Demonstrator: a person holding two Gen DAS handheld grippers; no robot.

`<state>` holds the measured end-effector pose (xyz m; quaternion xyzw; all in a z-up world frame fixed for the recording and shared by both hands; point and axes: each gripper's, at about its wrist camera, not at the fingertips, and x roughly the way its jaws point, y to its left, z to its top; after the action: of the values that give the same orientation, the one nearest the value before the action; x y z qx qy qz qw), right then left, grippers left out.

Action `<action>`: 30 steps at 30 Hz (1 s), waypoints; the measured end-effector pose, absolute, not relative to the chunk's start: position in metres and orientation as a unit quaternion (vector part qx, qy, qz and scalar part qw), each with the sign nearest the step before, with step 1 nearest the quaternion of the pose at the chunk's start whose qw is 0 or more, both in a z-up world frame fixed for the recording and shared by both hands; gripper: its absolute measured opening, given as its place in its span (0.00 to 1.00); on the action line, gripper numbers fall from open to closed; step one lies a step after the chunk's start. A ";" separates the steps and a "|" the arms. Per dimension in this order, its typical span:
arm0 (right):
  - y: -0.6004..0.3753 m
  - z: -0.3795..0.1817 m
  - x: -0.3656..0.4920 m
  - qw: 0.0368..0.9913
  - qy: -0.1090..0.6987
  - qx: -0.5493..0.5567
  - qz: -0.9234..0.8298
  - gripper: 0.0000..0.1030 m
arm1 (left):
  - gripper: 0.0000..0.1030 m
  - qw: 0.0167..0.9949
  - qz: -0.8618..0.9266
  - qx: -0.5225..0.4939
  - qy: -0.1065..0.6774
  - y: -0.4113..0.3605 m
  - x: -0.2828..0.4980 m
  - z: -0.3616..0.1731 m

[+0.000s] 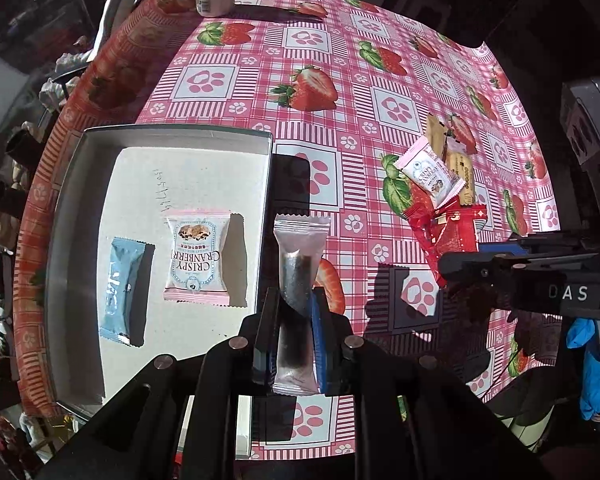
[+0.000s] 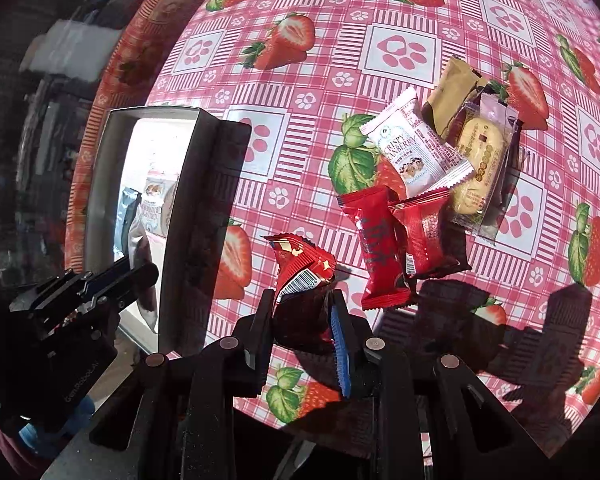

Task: Organize snacks
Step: 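Place the clear bar and red wrapper into the white box, opening both tools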

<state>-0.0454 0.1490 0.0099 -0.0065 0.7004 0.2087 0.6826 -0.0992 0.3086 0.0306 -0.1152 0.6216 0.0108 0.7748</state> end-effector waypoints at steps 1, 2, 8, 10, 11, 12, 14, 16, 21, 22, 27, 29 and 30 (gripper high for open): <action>0.159 0.011 -0.045 0.682 0.699 -0.010 0.215 0.27 | 0.16 0.775 0.019 -0.119 0.620 0.316 -0.101 0.031; 0.169 0.013 -0.045 0.680 0.698 -0.014 0.223 0.27 | 0.16 0.775 0.026 -0.122 0.619 0.323 -0.103 0.031; 0.220 0.015 -0.042 0.669 0.695 -0.038 0.261 0.27 | 0.16 0.767 0.070 -0.141 0.622 0.366 -0.116 0.023; 0.239 0.013 -0.041 0.664 0.694 -0.045 0.273 0.27 | 0.16 0.765 0.082 -0.147 0.622 0.379 -0.120 0.020; 0.247 0.013 -0.041 0.662 0.694 -0.048 0.278 0.27 | 0.16 0.763 0.088 -0.150 0.623 0.384 -0.122 0.019; 0.256 0.012 -0.041 0.659 0.695 -0.051 0.283 0.27 | 0.16 0.761 0.093 -0.153 0.624 0.389 -0.124 0.017; 0.271 0.011 -0.041 0.654 0.695 -0.059 0.293 0.27 | 0.16 0.757 0.103 -0.160 0.625 0.399 -0.129 0.013; 0.286 0.008 -0.041 0.648 0.696 -0.069 0.301 0.27 | 0.16 0.752 0.110 -0.167 0.628 0.407 -0.133 0.009; 0.316 0.000 -0.041 0.635 0.700 -0.084 0.315 0.27 | 0.16 0.742 0.119 -0.177 0.636 0.418 -0.140 -0.002; 0.321 -0.002 -0.041 0.633 0.701 -0.086 0.316 0.27 | 0.16 0.740 0.120 -0.178 0.637 0.419 -0.141 -0.003; 0.338 -0.011 -0.040 0.622 0.710 -0.089 0.317 0.27 | 0.16 0.732 0.123 -0.184 0.645 0.425 -0.145 -0.012; 0.340 -0.015 -0.039 0.618 0.714 -0.091 0.316 0.27 | 0.16 0.729 0.124 -0.186 0.648 0.427 -0.146 -0.015; 0.341 -0.017 -0.039 0.617 0.715 -0.091 0.315 0.27 | 0.16 0.727 0.125 -0.187 0.649 0.428 -0.146 -0.016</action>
<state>-0.0390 0.3413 -0.0172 -0.0913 0.7153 0.3147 0.6173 -0.1461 0.4278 -0.0164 -0.1869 0.6490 0.1247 0.7269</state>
